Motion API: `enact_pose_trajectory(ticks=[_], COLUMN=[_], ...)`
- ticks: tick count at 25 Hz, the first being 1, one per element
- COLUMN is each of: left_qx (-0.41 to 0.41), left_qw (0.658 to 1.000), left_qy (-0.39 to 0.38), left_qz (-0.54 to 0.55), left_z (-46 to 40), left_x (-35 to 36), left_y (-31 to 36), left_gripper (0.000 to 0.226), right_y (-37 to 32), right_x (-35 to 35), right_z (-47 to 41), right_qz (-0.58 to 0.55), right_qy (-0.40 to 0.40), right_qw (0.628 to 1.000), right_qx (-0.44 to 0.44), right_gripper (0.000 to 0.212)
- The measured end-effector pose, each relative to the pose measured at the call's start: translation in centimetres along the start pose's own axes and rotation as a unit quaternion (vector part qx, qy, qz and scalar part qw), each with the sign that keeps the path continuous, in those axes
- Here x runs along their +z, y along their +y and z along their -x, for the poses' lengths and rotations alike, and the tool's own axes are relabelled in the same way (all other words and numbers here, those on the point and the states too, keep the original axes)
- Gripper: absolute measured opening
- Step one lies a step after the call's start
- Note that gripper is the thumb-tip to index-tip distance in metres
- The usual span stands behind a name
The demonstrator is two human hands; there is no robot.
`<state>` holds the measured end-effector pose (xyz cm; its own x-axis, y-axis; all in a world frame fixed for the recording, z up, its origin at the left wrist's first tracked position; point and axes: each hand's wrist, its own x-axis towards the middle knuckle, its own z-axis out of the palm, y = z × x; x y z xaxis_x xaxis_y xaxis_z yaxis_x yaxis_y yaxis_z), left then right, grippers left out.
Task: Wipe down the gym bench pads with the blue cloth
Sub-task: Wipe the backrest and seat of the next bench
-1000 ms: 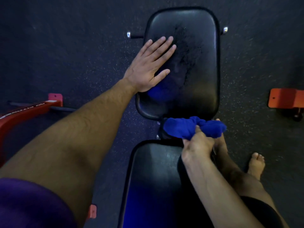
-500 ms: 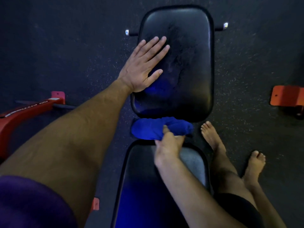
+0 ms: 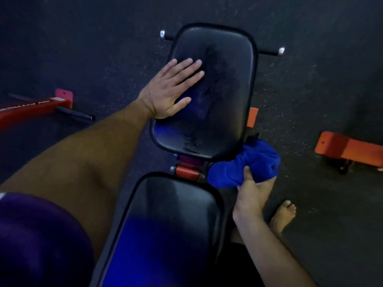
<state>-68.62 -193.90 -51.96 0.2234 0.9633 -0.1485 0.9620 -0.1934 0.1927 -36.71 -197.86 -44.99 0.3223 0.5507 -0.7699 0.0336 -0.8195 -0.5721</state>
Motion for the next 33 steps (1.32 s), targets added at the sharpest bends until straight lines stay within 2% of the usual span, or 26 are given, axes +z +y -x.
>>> enact_pose_trajectory(ticks=[2,4,5,7,8,9,11,13,14,15,16,18,19,21,24,25,27,30,33], left_qx=[-0.011,-0.048,-0.087,-0.218,-0.303,-0.395,-0.557,-0.669,-0.708,-0.731,-0.741,-0.741,-0.743,-0.746,-0.745,-0.746,-0.75,-0.751,-0.751], left_qw=[1.0,0.998,0.994,0.971,0.944,0.903,0.794,0.698,0.66,0.637,0.632,0.642,0.634,0.63,0.629,0.626,0.618,0.614,0.611], left_qy=[-0.026,-0.046,-0.052,-0.03,-0.006,0.031,0.113,0.143,0.153,0.16,0.158,0.152,0.167,0.181,0.189,0.193,0.199,0.218,0.229], left_qz=[-0.002,0.019,0.037,0.092,0.128,0.168,0.216,0.212,0.199,0.184,0.163,0.125,0.133,0.116,0.118,0.12,0.128,0.108,0.104], left_z=[0.2,-0.3,-0.5,-0.8,-0.4,0.1,-0.8,-2.8,-4.1,-5.4,-6.3,-6.8,-6.7,-6.4,-6.7,-6.7,-6.7,-6.6,-6.8], left_x=[-0.6,-1.7,-2.3,-2.8,-2.4,-1.7,-0.2,1.0,1.2,1.2,1.3,2.6,2.9,3.7,3.0,3.1,3.3,3.4,3.1], left_y=[0.0,1.0,2.4,6.6,9.1,11.8,17.3,20.2,20.4,20.1,19.9,19.4,19.6,20.2,19.6,19.5,19.6,19.8,19.7], left_gripper=[0.067,0.067,0.068,0.068,0.068,0.066,0.066,0.068,0.069,0.071,0.073,0.078,0.079,0.079,0.076,0.075,0.075,0.073,0.07], right_y=[-3.8,-7.5,-9.2,-12.6,-14.1,-15.6,-18.7,-21.5,-23.0,-24.6,-25.9,-27.5,-27.9,-28.2,-28.9,-28.9,-28.4,-26.1,-24.1], right_x=[-1.6,-2.7,-3.0,-3.0,-2.6,-2.2,-1.4,0.8,2.4,4.2,6.2,11.1,13.7,19.0,25.8,27.6,30.5,33.4,34.5], right_z=[0.2,-0.3,-0.7,-1.4,-1.7,-2.1,-3.0,-4.3,-5.0,-5.8,-6.6,-8.0,-8.4,-9.0,-8.9,-8.6,-8.4,-7.4,-7.3], right_qz=[0.086,0.173,0.2,0.235,0.256,0.281,0.321,0.337,0.343,0.347,0.349,0.36,0.385,0.426,0.484,0.508,0.553,0.598,0.653], right_qy=[-0.106,-0.209,-0.24,-0.258,-0.256,-0.262,-0.281,-0.272,-0.265,-0.268,-0.28,-0.323,-0.351,-0.415,-0.494,-0.509,-0.53,-0.562,-0.557], right_qw=[0.981,0.934,0.913,0.885,0.873,0.856,0.823,0.808,0.798,0.784,0.769,0.727,0.691,0.59,0.403,0.355,0.284,0.215,0.099], right_qx=[-0.139,-0.232,-0.261,-0.308,-0.327,-0.347,-0.375,-0.401,-0.418,-0.439,-0.457,-0.488,-0.501,-0.546,-0.599,-0.597,-0.576,-0.529,-0.504], right_gripper=[0.055,0.051,0.048,0.046,0.047,0.05,0.053,0.054,0.053,0.052,0.049,0.043,0.04,0.037,0.035,0.035,0.036,0.034,0.037])
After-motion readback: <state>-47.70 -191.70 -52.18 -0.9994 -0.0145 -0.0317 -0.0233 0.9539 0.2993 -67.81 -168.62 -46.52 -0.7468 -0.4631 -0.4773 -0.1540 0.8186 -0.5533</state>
